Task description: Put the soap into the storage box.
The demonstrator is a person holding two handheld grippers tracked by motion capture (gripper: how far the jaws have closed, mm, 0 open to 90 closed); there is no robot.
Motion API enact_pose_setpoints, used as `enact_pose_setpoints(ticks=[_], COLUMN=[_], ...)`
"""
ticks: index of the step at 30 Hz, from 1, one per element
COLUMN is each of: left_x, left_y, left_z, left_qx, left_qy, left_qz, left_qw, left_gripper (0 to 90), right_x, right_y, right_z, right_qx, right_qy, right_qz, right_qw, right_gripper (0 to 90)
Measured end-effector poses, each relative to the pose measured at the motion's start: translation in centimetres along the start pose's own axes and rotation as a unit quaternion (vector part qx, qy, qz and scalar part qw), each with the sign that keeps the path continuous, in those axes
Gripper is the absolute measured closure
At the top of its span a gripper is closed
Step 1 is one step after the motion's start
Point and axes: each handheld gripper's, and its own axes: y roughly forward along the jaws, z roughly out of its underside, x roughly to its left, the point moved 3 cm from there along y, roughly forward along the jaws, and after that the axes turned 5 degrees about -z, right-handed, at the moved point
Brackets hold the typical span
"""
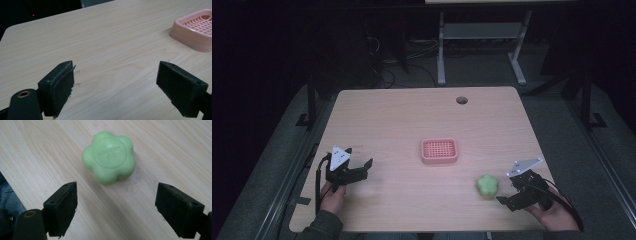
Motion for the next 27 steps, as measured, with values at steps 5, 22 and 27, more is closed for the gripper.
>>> enact_pose_setpoints(ticks=[5,22,27], left_x=[0.0,0.0,0.0], left_y=[0.0,0.0,0.0], left_z=[0.0,0.0,0.0], left_qx=[0.001,0.000,0.001], left_qy=[0.001,-0.001,-0.001], left_qz=[0.000,0.001,0.001], left_qw=[1.0000,1.0000,1.0000], left_gripper=[14.5,14.4,14.5], right_x=[0.1,0.2,0.1], right_y=[0.4,1.2,1.4], right_z=[-1.0,-2.8,-3.1], right_qx=[0.009,0.029,0.034], right_qy=[-0.014,-0.027,-0.028], right_qz=[-0.002,-0.007,-0.007], right_qw=[0.9999,0.9992,0.9990], right_gripper=[16.8,16.0,15.5])
